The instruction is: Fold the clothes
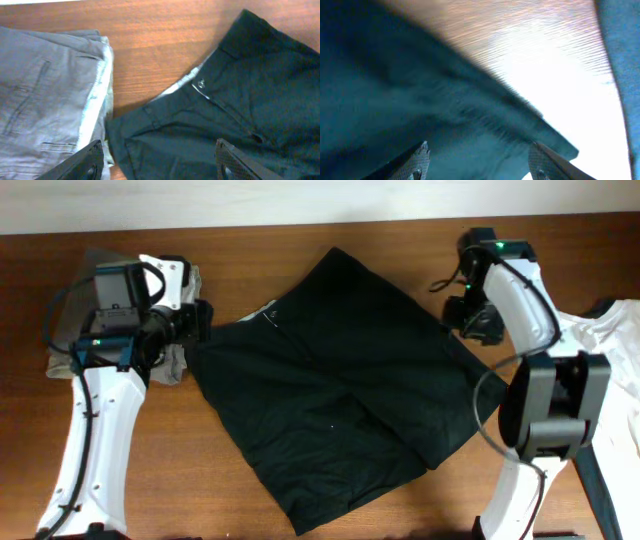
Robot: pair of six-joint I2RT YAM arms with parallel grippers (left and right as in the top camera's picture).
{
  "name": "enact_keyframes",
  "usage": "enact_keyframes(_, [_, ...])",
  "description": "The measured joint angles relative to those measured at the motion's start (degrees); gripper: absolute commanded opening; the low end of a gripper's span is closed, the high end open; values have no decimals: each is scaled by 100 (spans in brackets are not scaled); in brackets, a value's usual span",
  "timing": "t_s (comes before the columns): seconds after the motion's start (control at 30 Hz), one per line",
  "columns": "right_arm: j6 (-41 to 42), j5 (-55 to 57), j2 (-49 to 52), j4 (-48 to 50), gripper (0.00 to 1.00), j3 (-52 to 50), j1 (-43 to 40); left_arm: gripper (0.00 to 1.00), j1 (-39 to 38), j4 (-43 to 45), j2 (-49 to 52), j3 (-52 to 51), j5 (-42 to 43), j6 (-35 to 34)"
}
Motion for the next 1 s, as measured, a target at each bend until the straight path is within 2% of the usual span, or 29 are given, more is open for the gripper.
enact_keyframes(0.07, [-37,295,369,-348,67,0,-415,71,-133,2,2,0,-2,2])
enact_keyframes(0.17, [-184,299,509,-374,67,-37,-826,71,-442,11,50,0,-2,26])
enact_keyframes(0.23, [-393,133,509,-382,56,-219,-1021,71,-634,13,243,0,0,26])
enact_keyframes(0.27, [-474,70,507,-315,46,-363,-1025,71,-669,11,326,0,0,28])
enact_keyframes(0.33, [-579,-11,509,-264,14,-610,-1012,71,-678,13,455,0,0,28])
enact_keyframes(0.4, [-654,-11,511,-55,4,-656,-1008,71,-678,15,527,0,-2,28])
enact_keyframes(0.5, [-688,-11,514,273,4,-531,-1056,72,-678,98,557,0,0,28])
enact_keyframes(0.6, [-793,-111,529,-262,27,234,-1241,72,-678,101,562,0,0,26])
enact_keyframes(0.63, [-809,-302,529,-658,44,505,-1318,72,-678,103,564,0,0,28])
enact_keyframes(0.67, [-903,-485,525,-887,53,651,-1360,73,-678,105,564,0,-2,28])
enact_keyframes(0.7, [-970,-638,525,-979,61,691,-1397,75,-678,105,564,0,0,28])
enact_keyframes(0.77, [-1054,-815,525,-1025,66,669,-1401,76,-678,136,564,0,-2,42])
enact_keyframes(0.8, [-1088,-898,525,-1025,66,654,-1401,76,-678,151,564,0,-2,57])
enact_keyframes(0.83, [-1084,-988,525,-1040,60,588,-1401,76,-678,173,568,0,-2,92])
enact_keyframes(0.9, [-1073,-1075,525,-957,45,282,-1401,76,-678,186,568,0,-7,133])
enact_keyframes(0.93, [-1086,-1115,529,-817,34,72,-1401,77,-678,190,568,0,-4,144])
enact_keyframes(0.97, [-1064,-1141,529,-601,28,-107,-1401,77,-678,186,570,0,-20,155])
enact_keyframes(1.0, [-1080,-1156,529,-310,14,-299,-1401,77,-678,210,570,0,-22,155])
